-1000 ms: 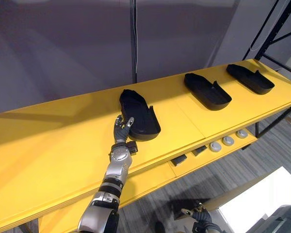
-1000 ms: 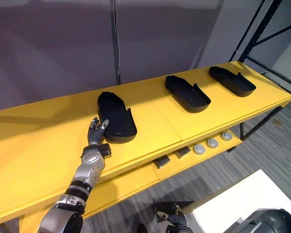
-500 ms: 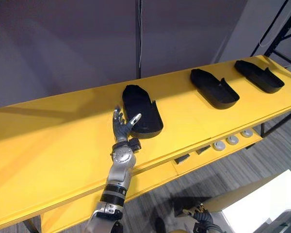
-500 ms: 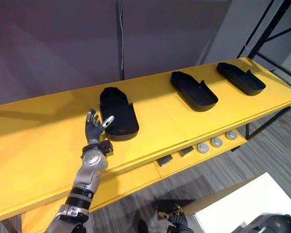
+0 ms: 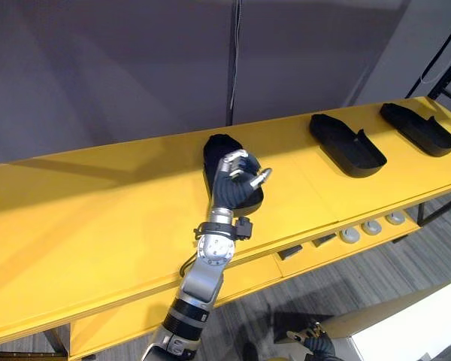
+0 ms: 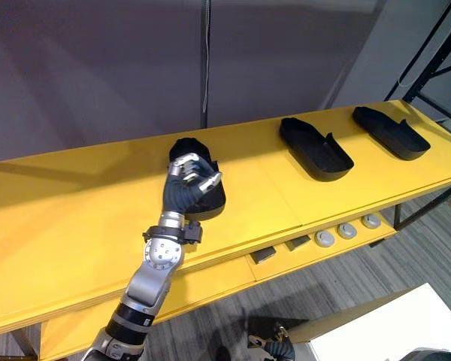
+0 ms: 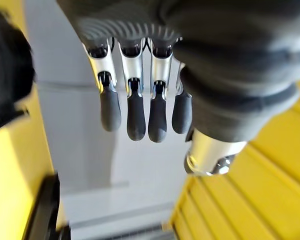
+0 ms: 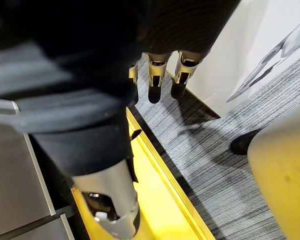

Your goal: Walk over and take plastic housings, then place them on the shelf

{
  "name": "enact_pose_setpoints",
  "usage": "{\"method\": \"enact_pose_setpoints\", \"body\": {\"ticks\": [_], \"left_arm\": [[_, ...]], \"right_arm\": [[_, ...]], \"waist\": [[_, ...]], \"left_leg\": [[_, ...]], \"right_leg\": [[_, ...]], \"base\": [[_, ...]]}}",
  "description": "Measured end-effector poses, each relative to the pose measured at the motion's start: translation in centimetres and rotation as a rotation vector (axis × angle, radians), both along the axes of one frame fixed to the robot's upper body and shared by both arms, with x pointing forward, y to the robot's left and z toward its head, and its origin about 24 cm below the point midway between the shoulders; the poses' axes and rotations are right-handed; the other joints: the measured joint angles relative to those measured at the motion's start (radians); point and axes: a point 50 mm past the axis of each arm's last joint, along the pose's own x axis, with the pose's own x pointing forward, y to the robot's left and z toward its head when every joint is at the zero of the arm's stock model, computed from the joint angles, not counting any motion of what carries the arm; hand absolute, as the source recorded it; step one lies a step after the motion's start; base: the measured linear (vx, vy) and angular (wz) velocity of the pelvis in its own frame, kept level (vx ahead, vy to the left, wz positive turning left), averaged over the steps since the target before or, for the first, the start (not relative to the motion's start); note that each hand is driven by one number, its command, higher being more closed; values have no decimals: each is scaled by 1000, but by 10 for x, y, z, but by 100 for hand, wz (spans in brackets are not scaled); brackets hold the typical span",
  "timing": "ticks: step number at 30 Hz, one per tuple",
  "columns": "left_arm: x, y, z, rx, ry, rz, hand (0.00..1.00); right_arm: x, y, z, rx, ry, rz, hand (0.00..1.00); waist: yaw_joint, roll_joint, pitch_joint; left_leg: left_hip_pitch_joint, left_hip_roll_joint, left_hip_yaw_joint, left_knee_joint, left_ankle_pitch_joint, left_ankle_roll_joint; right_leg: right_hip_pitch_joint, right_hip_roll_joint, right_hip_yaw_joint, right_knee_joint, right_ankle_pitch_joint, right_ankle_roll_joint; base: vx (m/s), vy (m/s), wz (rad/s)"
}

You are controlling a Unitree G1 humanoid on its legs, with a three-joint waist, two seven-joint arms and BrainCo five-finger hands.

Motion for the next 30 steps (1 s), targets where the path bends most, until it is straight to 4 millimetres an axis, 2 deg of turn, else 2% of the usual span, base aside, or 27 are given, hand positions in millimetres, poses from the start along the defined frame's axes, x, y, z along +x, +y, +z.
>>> {"method": "enact_pose_setpoints", "body": {"ticks": [6, 9, 14, 18, 22, 26, 30], "left_arm": [[-8, -22, -17, 135, 30, -138, 100], [-8, -27, -35, 205, 82, -188, 100], [-1, -13, -71, 336, 205, -189, 100], [0, -8, -84, 386, 251, -192, 100], [2, -3, -98, 438, 292, -180, 100], [9, 11, -104, 436, 328, -105, 100], [18, 22, -102, 422, 332, -42, 100]], "right_arm": [[-1, 0, -1, 4, 4, 3, 0], [0, 1, -2, 8, 11, 5, 0], [4, 2, -4, 17, 21, 16, 0], [6, 0, -5, 13, 25, 21, 0], [7, -3, -5, 4, 28, 25, 0], [13, -3, -4, 5, 15, 32, 0], [15, -2, -3, 9, 11, 37, 0]], "waist": [[-1, 0, -6], [-7, 1, -6], [-30, 3, -9], [-34, 9, -12], [-39, 24, -16], [-59, 26, -14], [-60, 25, -9]], "left_leg": [[-14, 0, 0, 1, 0, 0], [-12, 0, 1, 0, 0, 0], [-17, -1, 0, 0, 2, 1], [-29, -4, 0, 0, 4, 4], [-29, -3, -1, -1, 5, 2], [-30, -4, -1, -8, 11, 4], [-30, -4, -1, -10, 13, 5]], "right_leg": [[-15, 1, 2, 0, 0, 0], [-13, 1, 3, -2, 1, 0], [-1, 0, 0, -40, 24, 0], [12, -3, -1, -96, 55, -2], [11, -2, -2, -96, 57, -2], [8, -2, -2, -97, 62, -2], [7, -3, -1, -100, 65, -2]], "base": [[0, 0, 0], [0, 0, 0], [0, 0, 0], [0, 0, 0], [0, 0, 0], [0, 0, 0], [0, 0, 0]]}}
